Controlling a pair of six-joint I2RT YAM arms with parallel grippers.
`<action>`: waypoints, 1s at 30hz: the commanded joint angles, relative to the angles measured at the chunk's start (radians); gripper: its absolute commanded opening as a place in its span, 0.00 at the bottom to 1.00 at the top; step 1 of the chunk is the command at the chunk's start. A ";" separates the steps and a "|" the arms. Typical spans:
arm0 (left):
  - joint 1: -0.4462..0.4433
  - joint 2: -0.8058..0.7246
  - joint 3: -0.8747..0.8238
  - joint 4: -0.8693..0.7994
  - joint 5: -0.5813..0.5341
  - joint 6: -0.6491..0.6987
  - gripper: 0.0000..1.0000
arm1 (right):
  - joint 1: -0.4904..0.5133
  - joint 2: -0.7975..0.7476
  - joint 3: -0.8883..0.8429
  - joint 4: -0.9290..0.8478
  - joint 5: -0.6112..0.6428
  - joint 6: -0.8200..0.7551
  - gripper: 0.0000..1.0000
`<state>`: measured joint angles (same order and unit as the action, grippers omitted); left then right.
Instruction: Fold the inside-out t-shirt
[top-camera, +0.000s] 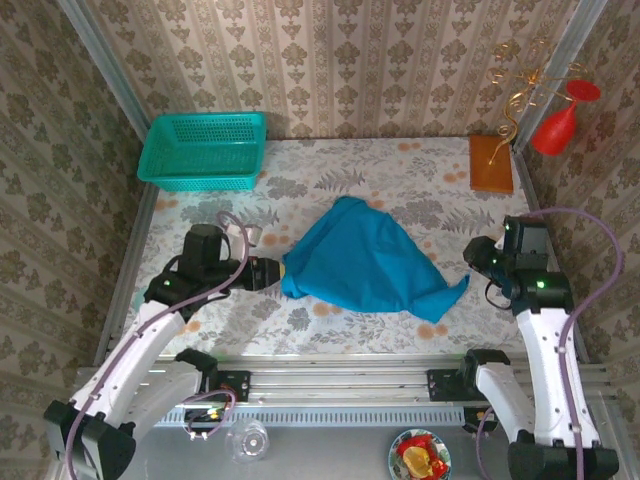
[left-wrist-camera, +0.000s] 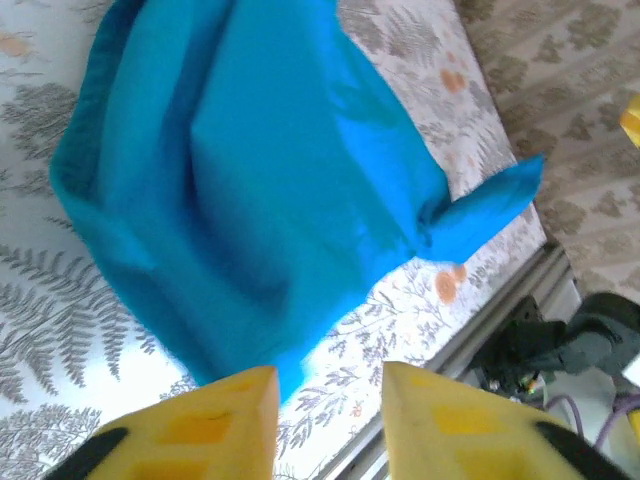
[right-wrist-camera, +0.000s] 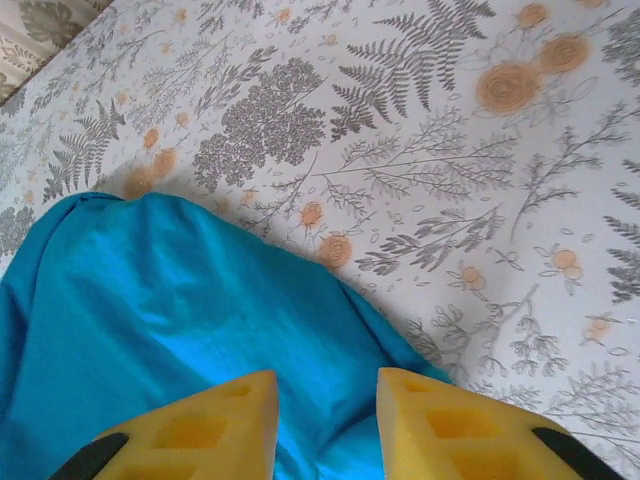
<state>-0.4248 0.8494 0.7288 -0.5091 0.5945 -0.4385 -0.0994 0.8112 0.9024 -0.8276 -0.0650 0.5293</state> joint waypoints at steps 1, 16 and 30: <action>0.004 0.070 0.082 -0.048 -0.082 0.091 0.39 | 0.037 0.083 0.021 0.083 -0.055 0.011 0.36; -0.008 0.767 0.558 0.000 -0.111 0.411 0.50 | 0.297 0.701 0.216 0.219 -0.136 -0.093 0.60; -0.099 1.270 1.080 -0.131 -0.112 0.554 0.56 | 0.345 1.090 0.504 0.270 -0.133 -0.028 0.66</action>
<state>-0.5011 2.0697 1.7397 -0.5514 0.5018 0.0479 0.2390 1.8595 1.3621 -0.5579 -0.1864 0.4820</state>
